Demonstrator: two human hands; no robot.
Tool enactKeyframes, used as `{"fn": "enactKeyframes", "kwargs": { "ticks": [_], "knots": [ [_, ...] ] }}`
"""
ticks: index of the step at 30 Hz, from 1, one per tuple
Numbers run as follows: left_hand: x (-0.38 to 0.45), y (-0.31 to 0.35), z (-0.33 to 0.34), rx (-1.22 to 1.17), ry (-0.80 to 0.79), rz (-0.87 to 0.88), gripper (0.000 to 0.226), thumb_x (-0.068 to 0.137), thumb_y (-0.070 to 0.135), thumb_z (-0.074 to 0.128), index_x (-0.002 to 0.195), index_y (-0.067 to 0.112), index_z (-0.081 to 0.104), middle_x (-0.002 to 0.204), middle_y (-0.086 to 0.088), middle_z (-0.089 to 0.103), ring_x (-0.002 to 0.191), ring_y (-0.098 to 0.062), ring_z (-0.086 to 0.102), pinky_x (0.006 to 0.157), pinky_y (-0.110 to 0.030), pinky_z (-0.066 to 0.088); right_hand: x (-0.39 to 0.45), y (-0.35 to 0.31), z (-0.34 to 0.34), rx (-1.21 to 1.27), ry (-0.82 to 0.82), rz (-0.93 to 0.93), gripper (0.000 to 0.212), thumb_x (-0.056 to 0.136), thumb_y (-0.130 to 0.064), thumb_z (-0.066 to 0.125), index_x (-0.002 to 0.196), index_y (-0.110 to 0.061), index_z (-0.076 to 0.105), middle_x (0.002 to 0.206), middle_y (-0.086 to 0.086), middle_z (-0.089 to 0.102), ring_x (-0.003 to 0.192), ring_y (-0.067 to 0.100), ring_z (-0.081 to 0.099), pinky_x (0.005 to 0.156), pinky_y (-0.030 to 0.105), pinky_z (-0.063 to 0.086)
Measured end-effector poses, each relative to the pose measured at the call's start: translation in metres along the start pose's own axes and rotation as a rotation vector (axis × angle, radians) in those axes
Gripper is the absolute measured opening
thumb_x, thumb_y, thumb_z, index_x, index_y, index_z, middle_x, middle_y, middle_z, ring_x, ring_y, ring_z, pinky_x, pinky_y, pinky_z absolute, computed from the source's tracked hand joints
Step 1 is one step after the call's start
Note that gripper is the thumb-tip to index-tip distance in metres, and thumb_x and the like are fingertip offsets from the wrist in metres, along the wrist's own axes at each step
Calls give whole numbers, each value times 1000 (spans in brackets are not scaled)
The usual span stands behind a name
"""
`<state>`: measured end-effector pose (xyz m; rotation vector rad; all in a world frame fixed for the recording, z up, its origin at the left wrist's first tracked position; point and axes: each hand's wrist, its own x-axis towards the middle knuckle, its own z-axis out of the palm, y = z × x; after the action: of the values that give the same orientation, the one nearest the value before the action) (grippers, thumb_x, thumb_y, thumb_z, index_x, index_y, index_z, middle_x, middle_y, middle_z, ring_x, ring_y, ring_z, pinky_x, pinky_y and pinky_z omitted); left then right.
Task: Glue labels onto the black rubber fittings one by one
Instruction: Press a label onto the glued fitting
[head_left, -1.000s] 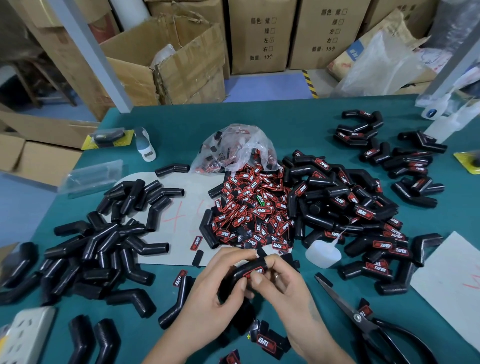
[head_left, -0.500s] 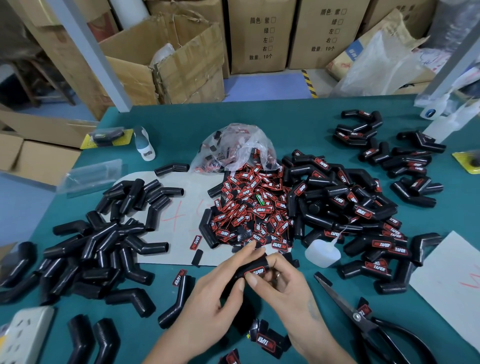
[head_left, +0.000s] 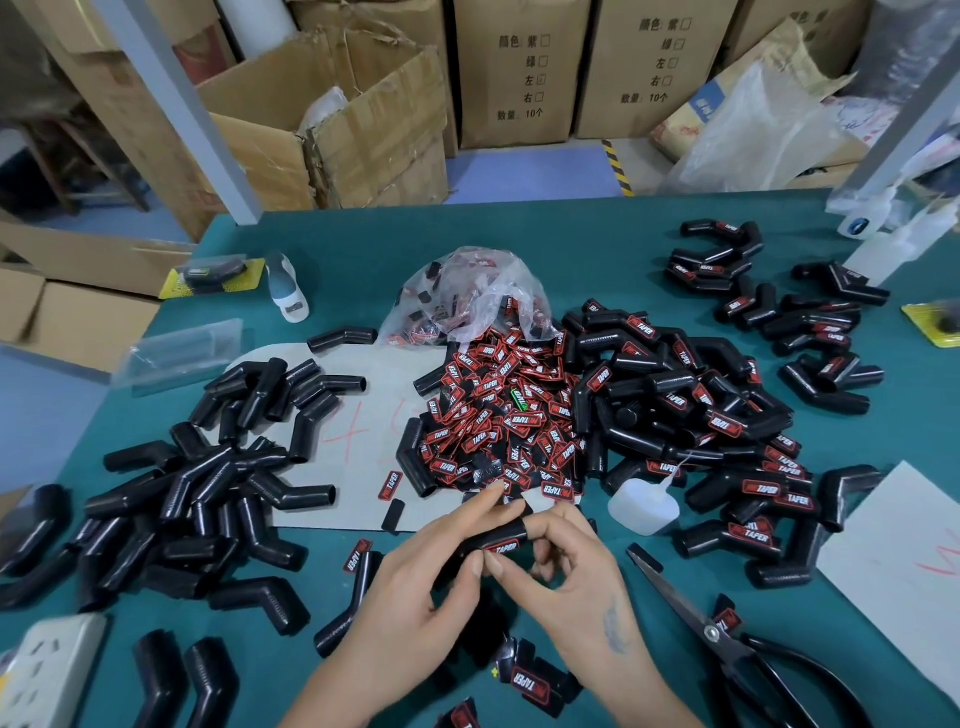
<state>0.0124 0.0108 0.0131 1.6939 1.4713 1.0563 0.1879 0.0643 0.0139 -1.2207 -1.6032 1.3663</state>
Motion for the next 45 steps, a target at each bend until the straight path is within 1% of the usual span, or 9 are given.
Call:
{"fn": "enactKeyframes", "kwargs": {
  "ticks": [9,12,14,16,23,30,34,40,45],
  "knots": [
    [2,7,3,-149,47,-76,57,106,17,49,156,41,43,142,14,66,137,-10,58,114,-16,36,0,-2,-1,1,-3,-5,22,76,-50,79,89,-33,77,81,-6,46,71,9,47,66,19,40],
    [3,6,5,-233,77,-130,59,105,11,51,151,49,47,138,11,69,100,5,66,91,-13,48,0,-4,-2,8,-24,-1,17,78,-40,84,88,-28,77,81,-5,46,71,7,46,67,16,39],
    [4,5,7,-296,93,-165,58,104,12,49,147,51,50,137,9,70,73,0,57,72,-17,48,0,-4,-3,30,-49,16,14,82,-25,88,89,-26,77,82,-1,47,71,5,46,68,16,39],
    [4,4,9,-364,107,-193,54,104,16,50,145,50,52,137,7,71,66,-8,52,64,-23,48,-1,-4,-4,53,-77,39,14,84,-18,88,92,-25,77,85,0,47,72,3,45,70,17,40],
    [4,1,10,-421,111,-213,47,101,37,52,146,48,53,138,5,70,69,-15,53,63,-26,49,-1,-6,-4,127,-130,90,28,80,-48,76,90,-23,74,95,11,53,78,7,47,78,28,42],
    [6,3,11,-434,126,-222,47,101,33,54,146,47,54,138,3,70,79,-12,61,64,-25,50,0,-3,-4,144,-138,64,22,89,-42,64,93,-25,77,91,-1,60,82,10,53,82,23,46],
    [6,1,11,-431,131,-212,47,102,32,54,147,46,53,138,2,70,80,-12,62,65,-24,50,1,-2,-4,161,-136,73,26,90,-43,61,94,-25,79,90,2,61,87,24,59,85,36,50],
    [4,0,12,-364,137,-191,49,105,27,53,150,45,50,140,3,69,98,-6,67,84,-13,48,1,1,-3,171,-129,92,28,89,-42,61,96,-22,79,92,4,59,88,24,59,89,40,50],
    [2,2,12,-242,127,-152,58,106,10,52,154,42,46,142,9,67,111,5,65,98,-14,47,1,1,-4,217,-143,100,27,90,-43,62,103,-26,78,91,-5,59,87,11,57,87,27,47]
  ]
}}
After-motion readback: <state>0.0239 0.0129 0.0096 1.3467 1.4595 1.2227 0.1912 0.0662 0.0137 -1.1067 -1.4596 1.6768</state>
